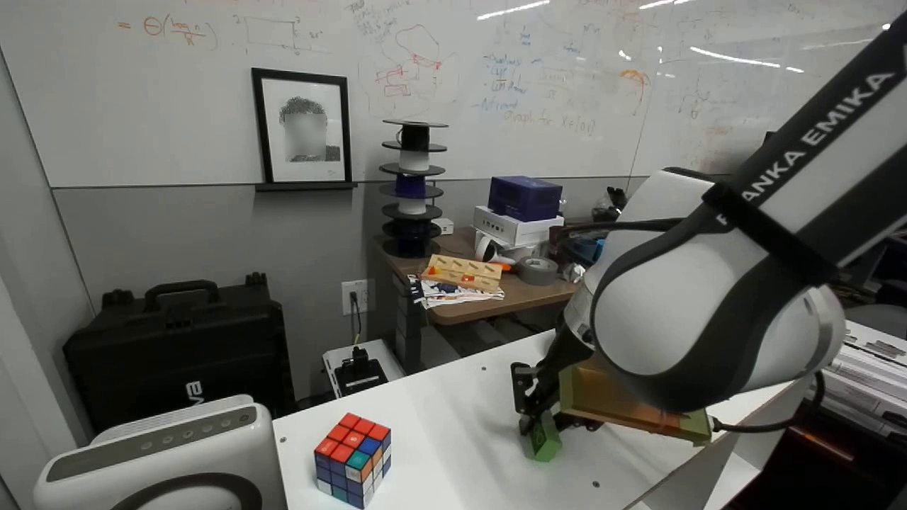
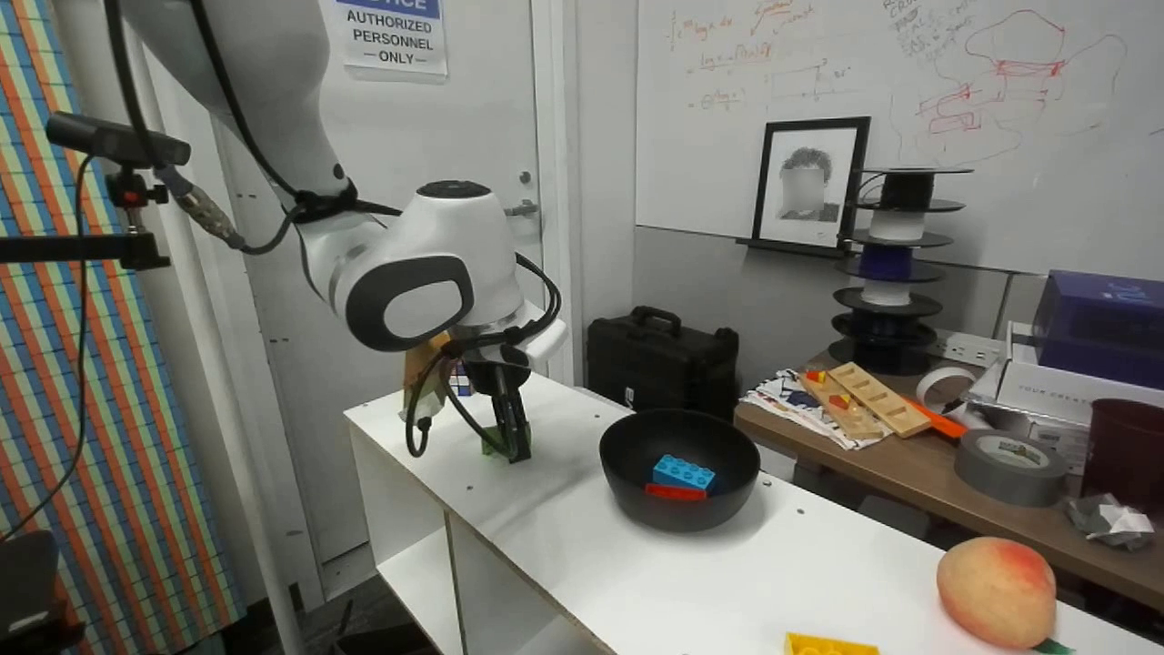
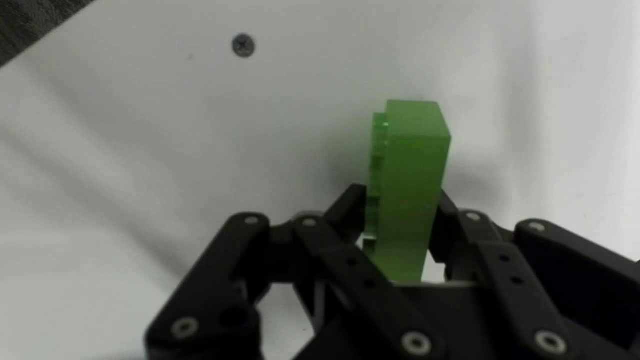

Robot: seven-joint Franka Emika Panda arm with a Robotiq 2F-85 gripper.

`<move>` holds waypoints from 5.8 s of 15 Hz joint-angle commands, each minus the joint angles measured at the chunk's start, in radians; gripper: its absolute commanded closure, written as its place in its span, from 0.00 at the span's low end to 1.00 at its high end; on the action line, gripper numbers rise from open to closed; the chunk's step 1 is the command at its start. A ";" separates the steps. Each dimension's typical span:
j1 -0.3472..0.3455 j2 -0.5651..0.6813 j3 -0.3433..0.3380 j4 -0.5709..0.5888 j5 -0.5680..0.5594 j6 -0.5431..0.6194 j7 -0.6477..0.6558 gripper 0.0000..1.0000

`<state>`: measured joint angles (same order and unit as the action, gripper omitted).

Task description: Put the toys into the bowl.

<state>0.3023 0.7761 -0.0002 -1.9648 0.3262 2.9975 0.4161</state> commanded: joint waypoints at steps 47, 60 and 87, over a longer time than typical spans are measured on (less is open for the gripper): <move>-0.100 -0.473 0.062 -0.446 0.008 0.003 0.045 0.00; -0.557 -0.540 0.039 -0.341 0.333 -0.116 -0.185 0.00; -0.398 0.077 -0.219 0.445 -0.212 -0.747 0.053 0.00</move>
<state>-0.1344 0.8300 -0.1760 -1.5578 0.1671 2.2874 0.4197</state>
